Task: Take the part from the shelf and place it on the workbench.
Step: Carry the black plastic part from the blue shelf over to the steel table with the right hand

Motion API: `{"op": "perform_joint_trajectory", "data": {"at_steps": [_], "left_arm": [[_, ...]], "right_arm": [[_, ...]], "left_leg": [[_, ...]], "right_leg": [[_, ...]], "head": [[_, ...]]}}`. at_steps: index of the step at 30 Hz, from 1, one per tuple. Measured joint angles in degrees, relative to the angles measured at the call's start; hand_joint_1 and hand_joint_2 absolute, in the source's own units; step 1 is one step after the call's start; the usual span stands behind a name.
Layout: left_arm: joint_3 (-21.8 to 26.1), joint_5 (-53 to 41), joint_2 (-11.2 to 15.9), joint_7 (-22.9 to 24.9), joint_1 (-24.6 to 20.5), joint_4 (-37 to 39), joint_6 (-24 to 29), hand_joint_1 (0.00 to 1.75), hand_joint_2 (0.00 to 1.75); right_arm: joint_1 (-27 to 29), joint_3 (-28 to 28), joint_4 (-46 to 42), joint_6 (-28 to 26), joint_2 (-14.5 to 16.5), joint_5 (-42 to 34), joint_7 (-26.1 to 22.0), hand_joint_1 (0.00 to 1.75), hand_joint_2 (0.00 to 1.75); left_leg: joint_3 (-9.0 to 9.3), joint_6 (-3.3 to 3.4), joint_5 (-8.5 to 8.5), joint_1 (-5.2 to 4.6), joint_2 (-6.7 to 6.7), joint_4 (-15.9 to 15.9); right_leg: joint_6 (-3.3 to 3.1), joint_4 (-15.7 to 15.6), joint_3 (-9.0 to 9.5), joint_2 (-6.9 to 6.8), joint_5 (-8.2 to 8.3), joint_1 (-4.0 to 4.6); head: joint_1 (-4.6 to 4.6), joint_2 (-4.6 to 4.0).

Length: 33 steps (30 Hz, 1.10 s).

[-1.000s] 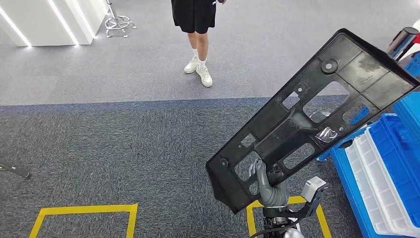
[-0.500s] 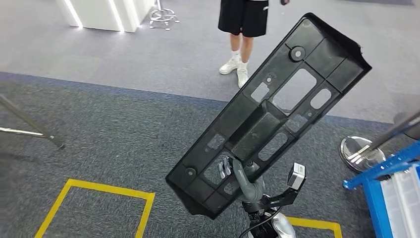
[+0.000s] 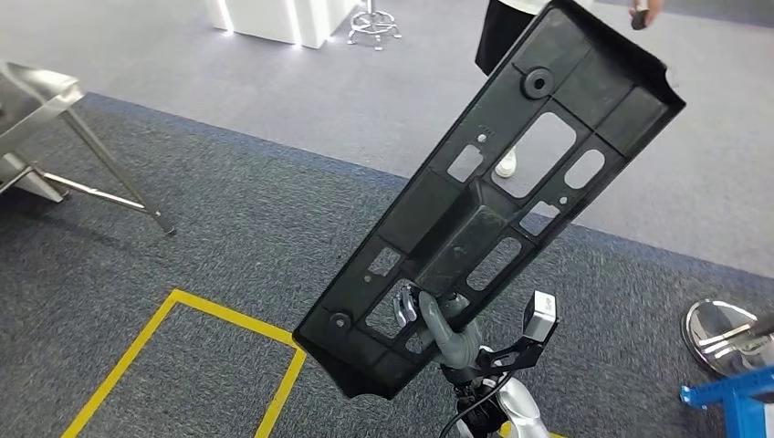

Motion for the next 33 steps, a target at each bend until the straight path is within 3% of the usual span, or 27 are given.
{"op": "perform_joint_trajectory", "data": {"at_steps": [2, 4, 5, 7, 8, 10, 11, 12, 14, 16, 17, 19, 20, 22, 24, 25, 26, 27, 28, 30, 32, 33], "left_arm": [[1.12, 1.63, 0.73, -0.08, -0.1, 0.0, -1.57, 0.0, 1.75], [2.5, 3.1, 1.48, -0.19, -0.05, -0.01, -2.17, 0.0, 1.75], [3.17, 3.58, 1.77, -0.24, 0.04, -0.01, -2.31, 0.0, 1.75], [4.24, 4.29, 2.21, -0.33, 0.02, -0.01, -2.59, 0.0, 1.75], [4.69, 4.67, 2.35, -0.39, -0.06, -0.01, -2.73, 0.0, 1.75], [5.58, 5.51, 2.69, -0.48, -0.24, -0.01, -3.06, 0.0, 1.75], [6.03, 5.92, 2.81, -0.46, -0.25, -0.01, -3.27, 0.0, 1.75], [6.42, 6.22, 2.89, -0.33, -0.21, -0.01, -3.46, 0.0, 1.75], [7.03, 6.49, 2.92, 0.44, -0.15, 0.0, -3.68, 0.0, 1.75], [7.45, 6.19, 2.85, 1.47, -0.22, 0.02, -3.72, 0.0, 1.75], [7.58, 5.94, 2.83, 1.78, -0.24, 0.03, -3.62, 0.0, 1.75], [7.7, 5.53, 2.83, 2.02, -0.08, 0.04, -3.05, 0.0, 1.75], [7.75, 5.53, 2.85, 1.99, 0.06, 0.04, -2.53, 0.0, 1.75], [7.84, 5.71, 2.85, 1.81, 0.1, 0.04, -1.22, 0.0, 1.75], [7.93, 5.89, 2.81, 1.49, -0.13, 0.04, -0.05, 0.0, 1.75], [7.97, 5.93, 2.81, 1.35, -0.24, 0.04, 0.29, 0.0, 1.75], [8.02, 5.91, 2.81, 1.32, -0.23, 0.04, 0.47, 0.0, 1.75], [8.05, 5.84, 2.81, 1.36, -0.15, 0.04, 0.61, 0.0, 1.75], [8.06, 5.77, 2.81, 1.4, -0.06, 0.04, 0.71, 0.0, 1.75], [8.07, 5.53, 2.81, 1.44, 0.01, 0.04, 0.82, 0.0, 1.75], [8.06, 5.31, 2.81, 1.39, -0.17, 0.04, 0.77, 0.0, 1.75], [8.05, 5.22, 2.81, 1.38, -0.21, 0.04, 0.75, 0.0, 1.75]], "right_arm": [[0.15, -0.13, -0.65, 0.73, 0.07, 0.69, 0.57, 1.75, 1.75], [0.31, -0.22, -1.27, 1.26, 0.17, 1.05, 1.06, 1.75, 1.75], [0.35, -0.22, -1.55, 1.41, 0.24, 1.13, 1.21, 1.75, 1.75], [0.41, -0.26, -2.03, 1.7, 0.33, 1.18, 1.39, 1.75, 1.75], [0.51, -0.33, -2.14, 1.81, 0.32, 1.23, 1.46, 1.75, 1.75], [0.81, -0.49, -2.15, 1.95, 0.22, 1.3, 1.62, 1.75, 1.75], [0.9, -0.55, -2.13, 2.0, 0.17, 1.33, 1.72, 1.75, 1.75], [0.92, -0.57, -2.11, 2.07, 0.13, 1.36, 1.79, 1.75, 1.75], [0.71, -0.57, -2.12, 2.23, 0.11, 1.63, 1.96, 1.75, 1.75], [0.36, -0.57, -2.16, 2.21, 0.1, 2.11, 2.45, 1.75, 1.75], [0.24, -0.57, -2.21, 2.12, 0.09, 2.36, 2.76, 1.75, 1.75], [0.2, -0.55, -2.51, 2.0, 0.16, 2.74, 3.38, 1.75, 1.75], [0.19, -0.54, -2.73, 2.02, 0.26, 2.88, 3.6, 1.75, 1.75], [0.2, -0.51, -3.11, 2.23, 0.51, 3.03, 3.82, 1.75, 1.75], [0.26, -0.5, -3.23, 2.46, 0.62, 3.07, 3.84, 1.75, 1.75], [0.3, -0.49, -3.24, 2.54, 0.62, 3.1, 3.8, 1.75, 1.75], [0.33, -0.5, -3.23, 2.59, 0.61, 3.12, 3.7, 1.75, 1.75], [0.35, -0.5, -3.24, 2.64, 0.61, 3.17, 3.54, 1.75, 1.75], [0.36, -0.51, -3.28, 2.68, 0.61, 3.23, 3.34, 1.75, 1.75], [0.45, -0.54, -3.49, 2.68, 0.61, 3.45, 3.03, 1.75, 1.75], [0.7, -0.58, -3.85, 2.61, 0.59, 3.82, 2.92, 1.75, 1.75], [0.88, -0.61, -4.03, 2.59, 0.58, 4.02, 2.9, 1.75, 1.75]], "left_leg": [[1.29, 0.93, 0.35, -0.49, 1.21, -2.86], [1.31, 1.67, 0.42, -0.54, -0.28, -3.12], [1.48, 1.98, 0.5, -0.44, -0.96, -3.34], [1.82, 2.65, 0.69, -0.15, -2.31, -3.73], [1.86, 2.88, 0.7, -0.17, -3.04, -3.77], [1.88, 3.14, 0.67, -0.3, -4.7, -3.75], [1.93, 3.17, 0.64, -0.38, -5.62, -3.74], [2.02, 3.16, 0.62, -0.44, -6.5, -3.72], [2.23, 3.02, 0.52, -0.43, -8.24, -3.67], [2.1, 2.6, 0.36, -0.44, -9.75, -3.4], [1.91, 2.3, 0.31, -0.36, -10.38, -3.31], [1.61, 1.57, 0.33, -0.18, -11.58, -3.42], [1.49, 1.28, 0.16, -0.14, -11.19, -3.21], [0.18, 0.78, -1.53, -0.23, -8.23, -0.35], [-3.2, 0.34, -4.89, -0.09, -4.81, 6.56], [-5.04, 0.1, -6.23, 0.07, -4.1, 10.07], [-6.08, -0.09, -6.52, 0.22, -3.78, 11.93], [-6.09, -0.24, -5.78, 0.34, -3.52, 11.78], [-5.0, -0.32, -4.15, 0.43, -3.16, 9.51], [-1.16, -0.15, -0.71, 0.22, -0.89, 2.1], [0.99, 0.68, 0.44, -0.21, 0.8, -2.32], [1.11, 1.15, 0.19, -0.45, 0.72, -2.77]], "right_leg": [[0.58, -0.07, 0.35, -1.11, -0.34, 0.36], [1.18, -0.27, 0.73, -2.17, -0.63, 0.4], [1.49, 0.06, 0.85, -1.56, -1.06, 0.29], [1.85, 3.94, -0.66, 1.6, -3.51, 0.0], [1.87, 7.64, -2.47, 3.57, -5.28, -0.04], [1.79, 14.82, -6.62, 5.11, -7.72, 0.01], [1.71, 16.21, -7.8, 5.32, -7.47, 0.06], [1.59, 15.51, -7.96, 5.46, -6.17, 0.08], [1.2, 8.92, -5.68, 6.73, -1.54, 0.07], [0.88, 2.34, -3.15, 9.25, 1.33, -0.06], [0.73, 0.85, -2.6, 10.05, 1.64, -0.01], [0.32, 0.29, -2.3, 9.33, 1.47, 0.11], [0.0, 0.0, -2.03, 8.64, 1.52, 0.11], [-0.71, -0.65, -1.35, 7.05, 1.59, 0.01], [-1.18, -0.82, -0.9, 5.31, 1.31, 0.23], [-1.25, -0.81, -0.77, 4.4, 1.14, 0.33], [-1.24, -0.79, -0.65, 3.54, 0.95, 0.37], [-1.16, -0.77, -0.49, 2.74, 0.76, 0.38], [-1.04, -0.75, -0.27, 1.99, 0.54, 0.37], [-0.61, -0.65, 0.27, 0.59, -0.02, 0.51], [-0.03, -0.5, 0.65, -0.67, -0.54, 0.85], [0.26, -0.5, 0.79, -1.28, -0.72, 1.0]], "head": [[0.06, 0.0], [0.07, 0.0], [0.09, 0.0], [0.13, 0.01], [0.15, 0.01], [0.15, 0.0], [0.14, 0.0], [0.14, 0.0], [0.14, 0.0], [0.14, 0.0], [0.13, 0.0], [0.13, 0.0], [0.13, 0.0], [0.03, 0.0], [-0.04, 0.0], [-0.03, 0.0], [-0.04, 0.0], [-0.04, 0.0], [-0.05, 0.0], [-0.04, 0.0], [0.05, 0.0], [0.1, 0.0]]}}
